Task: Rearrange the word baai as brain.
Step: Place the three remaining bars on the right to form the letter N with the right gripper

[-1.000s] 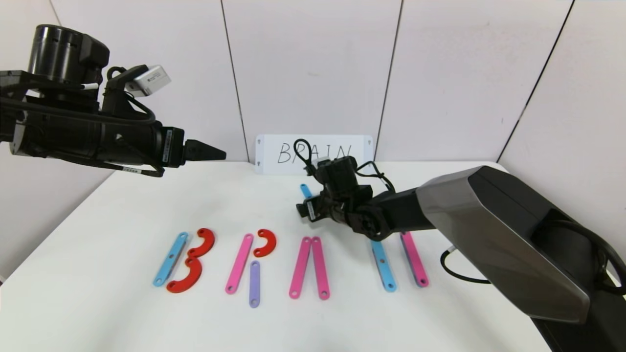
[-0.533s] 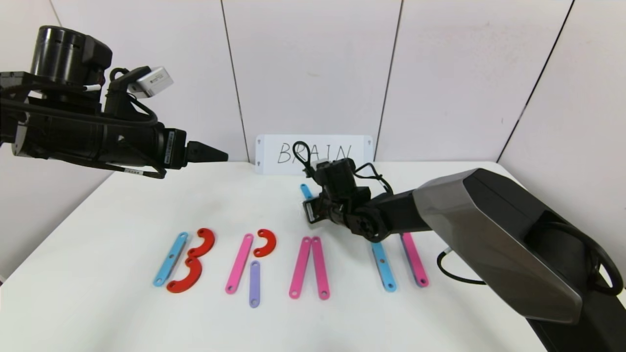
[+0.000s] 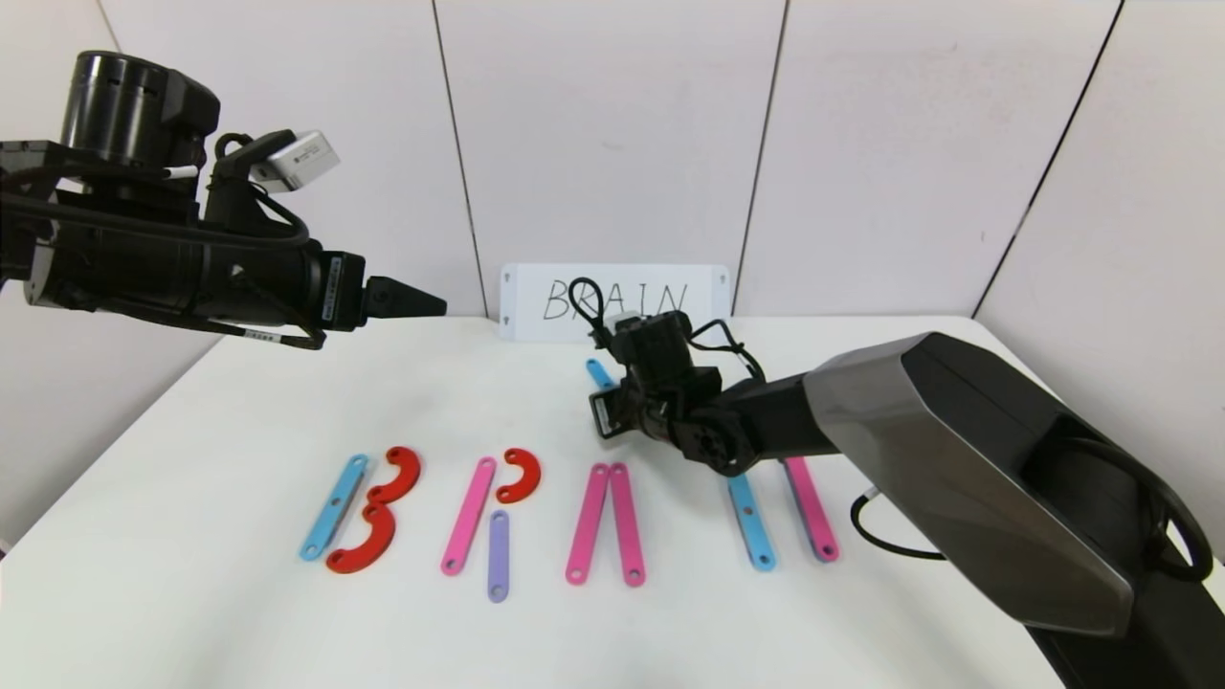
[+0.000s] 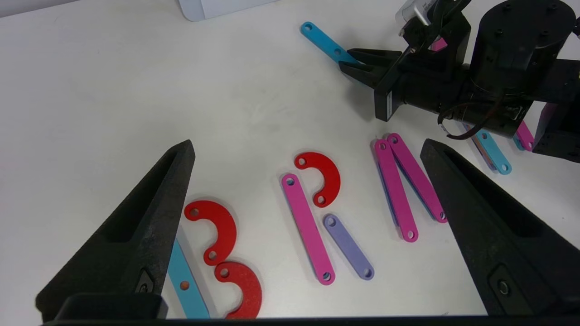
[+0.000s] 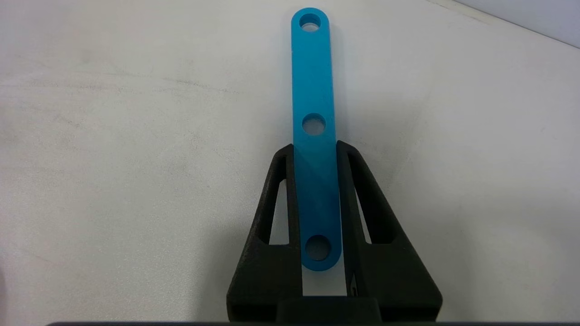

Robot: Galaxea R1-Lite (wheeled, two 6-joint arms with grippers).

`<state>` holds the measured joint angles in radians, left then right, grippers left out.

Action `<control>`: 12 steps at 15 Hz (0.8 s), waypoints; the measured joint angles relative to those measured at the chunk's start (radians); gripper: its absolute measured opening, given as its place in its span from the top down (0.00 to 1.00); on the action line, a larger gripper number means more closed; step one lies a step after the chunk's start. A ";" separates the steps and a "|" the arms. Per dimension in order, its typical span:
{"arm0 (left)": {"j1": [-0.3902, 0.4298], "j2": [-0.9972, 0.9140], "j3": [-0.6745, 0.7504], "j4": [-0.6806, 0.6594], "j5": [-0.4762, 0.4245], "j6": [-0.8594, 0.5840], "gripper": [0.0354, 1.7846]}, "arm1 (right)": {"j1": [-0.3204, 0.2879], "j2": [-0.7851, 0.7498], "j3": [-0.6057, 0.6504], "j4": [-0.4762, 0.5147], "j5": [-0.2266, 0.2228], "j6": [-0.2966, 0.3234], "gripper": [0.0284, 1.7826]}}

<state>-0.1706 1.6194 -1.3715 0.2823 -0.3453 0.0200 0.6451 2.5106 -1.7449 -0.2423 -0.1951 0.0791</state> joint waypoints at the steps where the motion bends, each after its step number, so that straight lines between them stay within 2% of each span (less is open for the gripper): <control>1: 0.000 0.000 0.000 0.000 0.000 0.000 0.02 | 0.000 -0.007 0.004 0.002 0.000 0.002 0.86; 5: 0.001 0.002 -0.004 -0.002 0.000 -0.002 0.02 | -0.006 -0.082 0.062 -0.005 0.000 0.007 0.86; 9: 0.002 0.004 -0.003 -0.001 0.001 0.000 0.02 | -0.034 -0.251 0.253 -0.015 0.005 0.006 0.86; 11: 0.002 0.004 -0.002 -0.001 0.001 0.000 0.02 | -0.056 -0.363 0.400 -0.021 0.040 0.004 0.86; 12: 0.002 0.004 -0.002 -0.001 0.000 0.000 0.02 | -0.073 -0.428 0.485 -0.026 0.075 0.001 0.86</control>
<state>-0.1687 1.6232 -1.3734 0.2813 -0.3449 0.0196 0.5723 2.0826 -1.2598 -0.2683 -0.1202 0.0798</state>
